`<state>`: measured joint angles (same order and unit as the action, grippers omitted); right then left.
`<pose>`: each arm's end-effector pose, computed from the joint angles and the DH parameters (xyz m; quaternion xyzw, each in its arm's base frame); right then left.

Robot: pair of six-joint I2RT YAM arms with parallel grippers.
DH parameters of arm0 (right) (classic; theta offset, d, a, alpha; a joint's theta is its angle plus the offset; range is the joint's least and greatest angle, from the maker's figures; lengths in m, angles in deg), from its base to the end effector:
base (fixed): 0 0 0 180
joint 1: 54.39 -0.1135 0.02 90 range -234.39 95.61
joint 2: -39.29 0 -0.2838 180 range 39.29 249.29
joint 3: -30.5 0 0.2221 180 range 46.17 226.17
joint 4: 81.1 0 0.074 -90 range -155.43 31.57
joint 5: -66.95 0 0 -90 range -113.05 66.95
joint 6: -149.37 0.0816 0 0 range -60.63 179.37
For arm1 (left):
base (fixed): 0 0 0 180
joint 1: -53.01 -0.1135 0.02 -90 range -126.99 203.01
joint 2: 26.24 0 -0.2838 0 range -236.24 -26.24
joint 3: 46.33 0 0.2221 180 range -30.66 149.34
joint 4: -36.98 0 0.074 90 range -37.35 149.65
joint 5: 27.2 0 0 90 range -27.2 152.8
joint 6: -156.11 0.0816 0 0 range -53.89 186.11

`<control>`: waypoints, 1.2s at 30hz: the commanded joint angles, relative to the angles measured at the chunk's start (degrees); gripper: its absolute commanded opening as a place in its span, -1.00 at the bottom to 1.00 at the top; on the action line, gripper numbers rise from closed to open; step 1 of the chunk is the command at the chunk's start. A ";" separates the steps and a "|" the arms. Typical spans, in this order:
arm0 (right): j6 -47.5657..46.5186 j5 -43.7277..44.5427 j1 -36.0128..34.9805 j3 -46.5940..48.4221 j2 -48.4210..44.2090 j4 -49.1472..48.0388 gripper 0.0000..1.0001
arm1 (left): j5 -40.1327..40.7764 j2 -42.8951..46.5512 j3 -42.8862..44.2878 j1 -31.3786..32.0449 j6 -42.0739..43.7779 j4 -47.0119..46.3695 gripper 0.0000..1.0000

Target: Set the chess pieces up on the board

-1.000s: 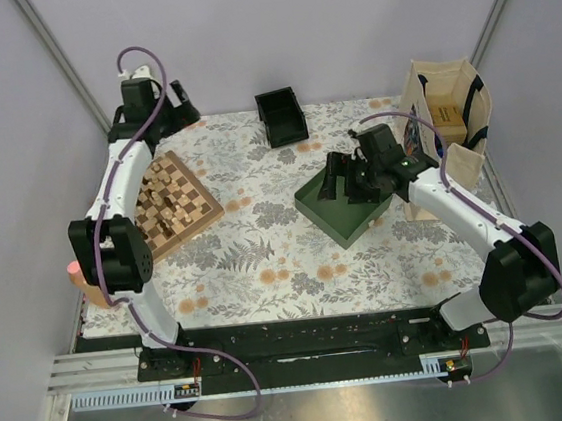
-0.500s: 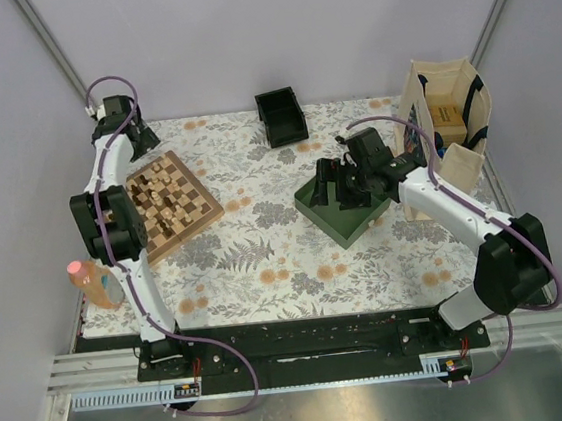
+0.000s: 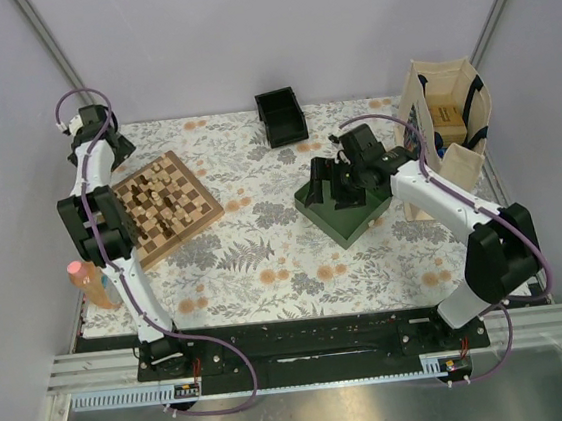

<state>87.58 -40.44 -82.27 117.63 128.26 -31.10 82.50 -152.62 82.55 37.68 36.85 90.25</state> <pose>0.2809 0.1762 0.2707 -0.0467 0.9343 0.2780 0.2180 0.4803 0.1602 0.2348 -0.4052 0.8369 0.1198 0.3478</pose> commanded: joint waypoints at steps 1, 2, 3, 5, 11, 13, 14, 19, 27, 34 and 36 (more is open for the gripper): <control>-1.49 -2.12 -0.86 3.24 1.20 1.44 0.97 | 1.83 -1.22 0.96 -1.45 -1.68 -2.54 0.98; -1.57 -2.30 -0.86 3.51 1.38 1.62 0.97 | 1.83 -1.84 1.22 -1.72 -1.59 -2.54 0.98; -1.75 -2.47 -0.86 3.60 1.56 1.71 0.97 | 1.83 -2.37 1.66 -1.81 -1.33 -2.54 0.98; -1.75 -2.74 -0.95 3.60 1.82 1.62 0.97 | 0.87 -3.25 2.01 -2.07 -0.63 -3.15 0.98; -1.93 -3.44 -1.04 4.47 3.05 2.32 0.97 | -2.12 -4.13 3.07 -2.77 1.47 -3.15 0.98; -2.01 -3.36 -1.04 4.91 3.32 2.59 0.97 | -4.05 -4.57 3.68 -2.86 3.14 -3.50 0.98; -2.01 -3.44 -1.04 5.00 3.32 2.50 0.97 | -4.41 -4.92 4.21 -3.03 3.67 -3.07 0.98; -1.75 -3.44 -1.30 5.27 3.40 2.76 0.97 | -9.24 -6.41 5.44 -4.00 5.61 -2.89 0.98; -1.58 -3.53 -1.48 3.51 2.79 2.24 0.97 | -16.53 -7.38 7.37 -5.76 10.26 -3.50 0.98; -0.88 -3.79 -1.48 2.11 1.91 1.36 0.97 | -22.17 -10.54 11.77 -7.25 13.87 -1.05 0.98; -0.35 -3.88 -1.48 1.05 1.39 0.74 0.97 | -21.46 -11.77 12.91 -7.52 14.84 0.36 0.98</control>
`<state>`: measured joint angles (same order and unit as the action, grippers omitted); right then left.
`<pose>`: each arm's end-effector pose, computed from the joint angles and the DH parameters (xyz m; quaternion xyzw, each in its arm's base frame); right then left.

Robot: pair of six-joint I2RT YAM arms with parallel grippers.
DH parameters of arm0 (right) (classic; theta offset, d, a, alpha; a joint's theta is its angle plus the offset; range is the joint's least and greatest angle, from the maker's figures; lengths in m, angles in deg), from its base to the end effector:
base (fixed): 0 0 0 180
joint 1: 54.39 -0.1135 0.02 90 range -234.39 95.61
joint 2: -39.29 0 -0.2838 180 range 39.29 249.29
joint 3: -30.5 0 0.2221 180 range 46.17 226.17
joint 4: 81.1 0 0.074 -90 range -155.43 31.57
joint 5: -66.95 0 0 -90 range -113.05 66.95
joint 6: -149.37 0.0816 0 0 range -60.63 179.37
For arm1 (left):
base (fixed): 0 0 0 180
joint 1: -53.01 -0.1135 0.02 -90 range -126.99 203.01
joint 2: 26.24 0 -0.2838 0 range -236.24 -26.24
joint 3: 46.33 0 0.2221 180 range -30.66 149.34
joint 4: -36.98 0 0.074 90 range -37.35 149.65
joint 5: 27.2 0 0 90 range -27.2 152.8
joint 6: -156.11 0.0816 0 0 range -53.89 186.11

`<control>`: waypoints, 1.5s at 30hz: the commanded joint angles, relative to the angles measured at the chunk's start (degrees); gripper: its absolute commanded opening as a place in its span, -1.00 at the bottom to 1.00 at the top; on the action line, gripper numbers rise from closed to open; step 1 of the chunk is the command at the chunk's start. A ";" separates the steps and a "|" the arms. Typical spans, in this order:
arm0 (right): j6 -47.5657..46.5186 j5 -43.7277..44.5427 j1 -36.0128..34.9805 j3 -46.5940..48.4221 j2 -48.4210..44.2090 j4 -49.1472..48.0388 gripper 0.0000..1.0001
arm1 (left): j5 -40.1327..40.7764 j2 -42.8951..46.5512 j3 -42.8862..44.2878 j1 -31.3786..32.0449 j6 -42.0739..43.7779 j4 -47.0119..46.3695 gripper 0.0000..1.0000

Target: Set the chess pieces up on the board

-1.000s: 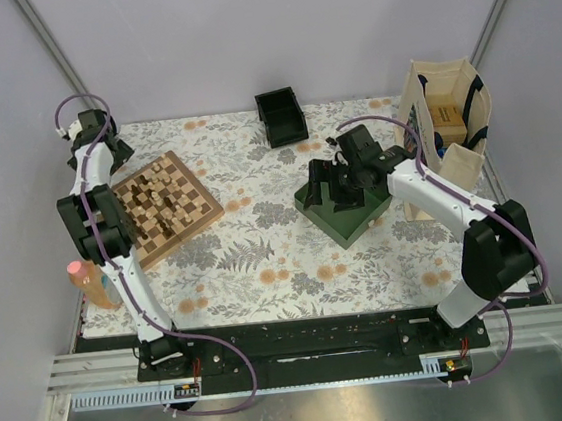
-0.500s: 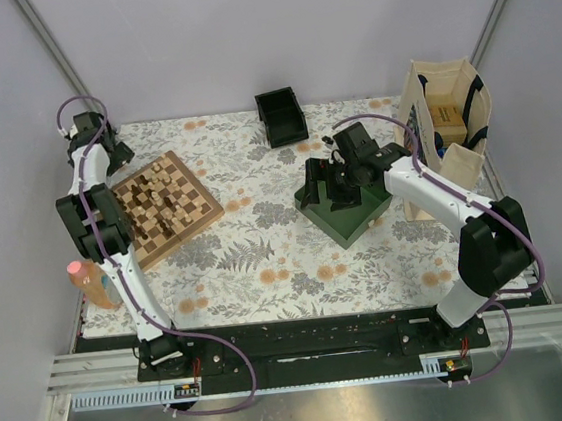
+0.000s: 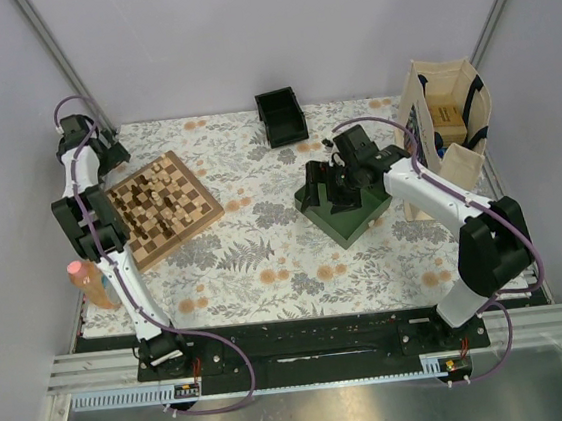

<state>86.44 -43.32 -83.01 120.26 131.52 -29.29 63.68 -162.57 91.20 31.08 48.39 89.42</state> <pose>0.2856 0.1881 0.2653 -0.0666 0.9361 0.2891 0.1887 0.5049 0.2046 0.1928 -0.3223 0.8865 0.0194 0.3313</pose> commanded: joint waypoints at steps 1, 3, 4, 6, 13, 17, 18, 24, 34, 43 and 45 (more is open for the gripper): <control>1.14 -0.91 -0.73 -1.92 -2.05 -1.42 0.97 | -2.64 -2.53 4.78 -1.01 3.56 2.06 0.98; 0.97 -1.17 -0.73 -2.36 -2.14 -1.51 0.97 | -3.61 -4.02 6.36 -1.44 4.44 4.00 0.98; 0.88 -1.35 -0.73 -2.45 -2.05 -1.60 0.98 | -3.70 -4.81 7.33 -1.62 4.79 5.40 0.98; 0.62 -1.70 -0.73 -2.45 -1.96 -1.51 0.98 | -3.96 -6.04 8.74 -1.80 5.67 7.60 0.98; 0.62 -2.67 -0.73 -2.01 -1.35 -1.60 0.98 | -2.82 -6.49 7.16 -1.97 7.96 8.31 0.98; 0.62 -2.93 -0.73 -2.28 -1.26 -2.04 0.97 | -3.87 -6.14 6.11 -1.89 9.01 9.46 0.98; 0.62 -3.10 -0.73 -2.28 -1.17 -1.95 0.97 | -4.40 -5.96 5.76 -1.97 9.27 9.37 0.98; 0.88 -3.37 -0.73 -2.63 -1.44 -2.30 0.97 | -7.04 -5.26 4.35 -1.97 10.86 12.00 0.98; 1.23 -3.99 -0.82 -4.47 -2.31 -3.27 0.97 | -10.81 -1.48 -1.63 -1.88 10.16 12.00 0.93; 1.49 -4.25 -1.00 -5.44 -1.70 -4.15 0.97 | -9.15 3.26 -5.14 -1.01 9.89 8.76 0.91; 1.58 -4.42 -1.00 -5.09 -1.26 -4.24 0.97 | -9.23 3.97 -6.02 -0.74 9.63 7.70 0.91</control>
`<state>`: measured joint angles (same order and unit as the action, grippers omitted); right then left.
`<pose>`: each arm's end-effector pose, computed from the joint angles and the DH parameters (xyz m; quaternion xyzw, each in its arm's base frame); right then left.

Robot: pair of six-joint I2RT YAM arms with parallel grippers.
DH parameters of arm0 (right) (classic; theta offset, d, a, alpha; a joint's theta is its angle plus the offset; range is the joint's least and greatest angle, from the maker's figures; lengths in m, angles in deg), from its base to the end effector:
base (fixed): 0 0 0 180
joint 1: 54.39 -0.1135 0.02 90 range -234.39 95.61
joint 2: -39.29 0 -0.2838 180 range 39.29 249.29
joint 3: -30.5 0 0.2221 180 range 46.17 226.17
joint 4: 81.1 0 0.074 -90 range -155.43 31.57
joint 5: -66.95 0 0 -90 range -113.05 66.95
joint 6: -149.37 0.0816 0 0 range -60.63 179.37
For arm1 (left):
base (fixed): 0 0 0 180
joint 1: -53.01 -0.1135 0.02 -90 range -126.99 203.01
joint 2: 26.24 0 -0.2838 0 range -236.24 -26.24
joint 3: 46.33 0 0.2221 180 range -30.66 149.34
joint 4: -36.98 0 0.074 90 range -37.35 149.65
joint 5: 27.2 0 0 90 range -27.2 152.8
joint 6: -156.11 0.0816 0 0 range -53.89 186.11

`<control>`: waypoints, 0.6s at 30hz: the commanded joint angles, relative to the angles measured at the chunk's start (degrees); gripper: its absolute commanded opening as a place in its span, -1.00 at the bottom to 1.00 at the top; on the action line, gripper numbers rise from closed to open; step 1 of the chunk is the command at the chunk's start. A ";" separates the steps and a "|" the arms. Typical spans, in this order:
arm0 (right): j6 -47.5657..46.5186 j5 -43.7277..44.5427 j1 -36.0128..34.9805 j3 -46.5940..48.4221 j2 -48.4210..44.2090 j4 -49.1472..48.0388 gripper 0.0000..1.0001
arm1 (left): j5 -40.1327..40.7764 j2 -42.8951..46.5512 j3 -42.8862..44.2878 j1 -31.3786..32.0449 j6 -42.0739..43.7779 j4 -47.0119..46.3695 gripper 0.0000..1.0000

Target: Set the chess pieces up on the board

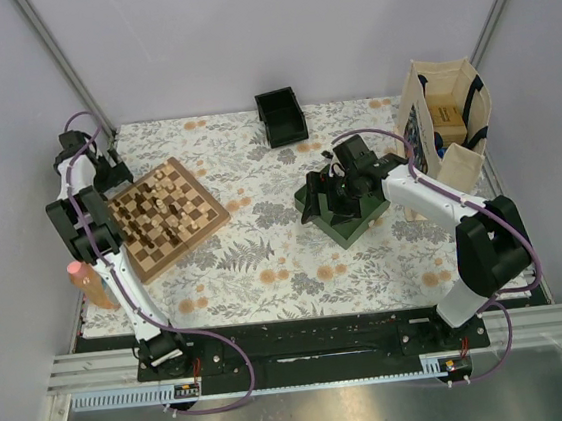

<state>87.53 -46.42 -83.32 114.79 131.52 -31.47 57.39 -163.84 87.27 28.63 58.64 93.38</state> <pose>0.2739 0.1884 0.2407 -0.0629 0.9399 0.3015 0.1473 0.4839 0.2109 0.1544 -0.2534 0.9320 -0.0076 0.2591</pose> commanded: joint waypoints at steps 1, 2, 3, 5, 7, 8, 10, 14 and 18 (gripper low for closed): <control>0.32 -1.50 -0.78 0.64 -1.00 -2.05 0.97 | -3.38 5.15 -2.35 1.88 -0.88 3.74 0.91; 0.40 -1.50 -0.78 0.81 -0.73 -1.96 0.97 | -3.90 5.06 -2.44 1.88 -1.15 3.74 0.91; 0.31 -1.50 -0.69 1.07 -0.73 -1.96 0.97 | -4.43 5.06 -2.70 1.97 -1.50 3.83 0.92; 0.31 -1.58 -0.69 1.34 -0.64 -2.05 0.97 | -5.05 5.06 -3.58 2.32 -1.76 3.83 0.91; 0.31 -1.67 -0.78 1.52 -0.29 -1.96 0.98 | -5.49 4.97 -4.20 2.49 -1.76 3.83 0.91; 0.14 -1.85 -0.78 1.60 -0.29 -2.05 0.97 | -5.58 4.80 -4.55 2.58 -1.94 3.83 0.91; -0.12 -2.11 -0.78 1.60 -0.03 -2.05 0.97 | -5.49 4.97 -5.60 2.67 -2.03 3.74 0.89; -0.48 -2.29 -0.78 1.52 0.15 -1.79 0.97 | -5.84 5.24 -7.10 3.11 -1.94 3.39 0.88; -0.13 -2.81 -0.78 1.78 0.59 -1.79 0.97 | -6.72 5.76 -8.15 3.29 -2.20 3.13 0.88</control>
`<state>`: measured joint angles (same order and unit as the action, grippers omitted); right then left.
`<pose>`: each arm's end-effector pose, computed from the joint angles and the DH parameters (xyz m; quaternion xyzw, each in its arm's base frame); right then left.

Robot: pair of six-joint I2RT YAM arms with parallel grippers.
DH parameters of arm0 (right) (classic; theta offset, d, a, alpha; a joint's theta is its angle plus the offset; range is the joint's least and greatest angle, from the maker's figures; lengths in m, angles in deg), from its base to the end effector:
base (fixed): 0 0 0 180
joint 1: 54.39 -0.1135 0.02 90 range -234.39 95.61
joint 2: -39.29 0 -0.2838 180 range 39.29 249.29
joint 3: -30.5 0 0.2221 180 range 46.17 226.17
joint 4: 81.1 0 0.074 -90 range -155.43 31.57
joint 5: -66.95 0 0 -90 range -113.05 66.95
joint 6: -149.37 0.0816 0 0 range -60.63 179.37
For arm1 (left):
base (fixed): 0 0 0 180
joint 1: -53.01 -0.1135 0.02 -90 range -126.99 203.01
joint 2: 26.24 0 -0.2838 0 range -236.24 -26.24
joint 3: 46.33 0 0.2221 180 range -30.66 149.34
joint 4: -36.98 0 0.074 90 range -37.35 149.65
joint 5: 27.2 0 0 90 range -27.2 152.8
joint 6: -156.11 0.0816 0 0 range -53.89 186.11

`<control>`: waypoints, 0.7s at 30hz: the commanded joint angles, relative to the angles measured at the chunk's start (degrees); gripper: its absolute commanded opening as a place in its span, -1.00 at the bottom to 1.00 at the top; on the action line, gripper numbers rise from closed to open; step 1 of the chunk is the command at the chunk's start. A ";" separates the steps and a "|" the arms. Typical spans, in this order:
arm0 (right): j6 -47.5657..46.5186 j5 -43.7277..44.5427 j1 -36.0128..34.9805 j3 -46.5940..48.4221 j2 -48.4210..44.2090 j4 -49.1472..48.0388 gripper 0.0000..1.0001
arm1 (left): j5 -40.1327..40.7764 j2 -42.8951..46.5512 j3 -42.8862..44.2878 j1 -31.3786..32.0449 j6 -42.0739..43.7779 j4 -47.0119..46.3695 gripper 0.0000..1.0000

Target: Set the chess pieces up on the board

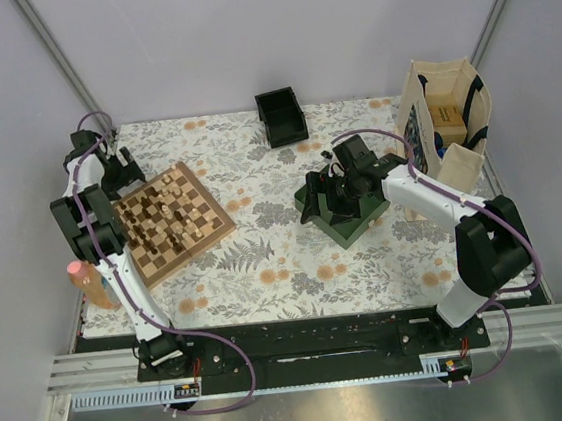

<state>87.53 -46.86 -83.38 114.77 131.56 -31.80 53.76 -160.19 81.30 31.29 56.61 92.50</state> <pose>0.2740 0.1895 0.2411 -0.0649 0.9385 0.3056 0.1472 0.4792 0.1771 0.1571 -0.2417 0.9364 -0.0502 0.2493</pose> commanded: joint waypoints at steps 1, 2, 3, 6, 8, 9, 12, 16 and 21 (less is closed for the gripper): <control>-0.13 -2.38 -0.71 1.80 0.72 -1.63 0.97 | -3.00 2.20 -2.27 0.62 -0.35 4.00 0.88; -0.04 -2.29 -0.80 1.89 1.07 -1.63 0.97 | -3.18 2.29 -2.54 0.80 -0.43 4.09 0.86; 0.05 -2.46 -0.98 1.89 1.33 -1.81 0.97 | -3.09 2.64 -2.80 0.80 -0.52 4.09 0.85; -0.04 -4.04 -2.29 3.11 3.78 -1.82 0.97 | -3.44 4.13 -4.91 0.97 -1.05 3.04 0.85; -1.44 -4.05 -4.39 5.92 6.16 0.20 0.97 | -3.97 4.75 -5.61 0.97 -1.22 2.86 0.86; -2.05 -4.05 -5.45 7.50 7.47 1.17 0.97 | -4.32 4.93 -5.88 0.89 -1.23 2.86 0.86; -2.15 -3.43 -8.79 10.58 10.46 1.79 0.97 | -4.50 5.98 -7.54 0.88 -1.58 2.16 0.86; -1.10 -5.01 -12.57 13.66 14.33 0.65 0.68 | -4.06 5.98 -8.16 0.88 -1.75 1.89 0.86; -0.04 -7.82 -17.32 18.66 21.01 -1.90 0.19 | -4.14 5.63 -7.99 0.97 -1.93 1.89 0.86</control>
<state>86.90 -51.30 -97.90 128.65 148.39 -31.71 51.55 -156.03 74.61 31.75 55.52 91.37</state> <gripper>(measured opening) 0.682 0.930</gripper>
